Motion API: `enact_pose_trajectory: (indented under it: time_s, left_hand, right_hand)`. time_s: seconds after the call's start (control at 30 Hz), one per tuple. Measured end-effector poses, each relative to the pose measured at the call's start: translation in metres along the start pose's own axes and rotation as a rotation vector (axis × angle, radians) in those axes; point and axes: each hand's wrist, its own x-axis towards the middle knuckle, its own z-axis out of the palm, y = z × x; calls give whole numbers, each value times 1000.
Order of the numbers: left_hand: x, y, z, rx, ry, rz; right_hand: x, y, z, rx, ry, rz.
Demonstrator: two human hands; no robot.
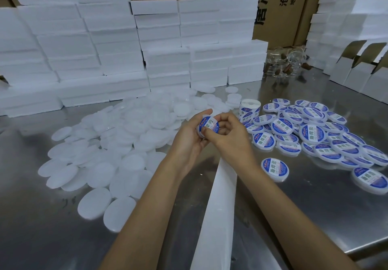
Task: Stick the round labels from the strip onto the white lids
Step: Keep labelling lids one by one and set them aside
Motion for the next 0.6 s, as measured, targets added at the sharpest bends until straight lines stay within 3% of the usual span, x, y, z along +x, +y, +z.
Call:
enact_pose_trajectory:
  time_s: [0.33,0.6]
  left_hand:
    - [-1,2,-2,-5,-40,25]
    - [-6,7,-5,-207,-53,-31]
  right_hand:
    - [-5,-1,-1,-177,66,-87]
    - [0,4,-6,-403,89,-123]
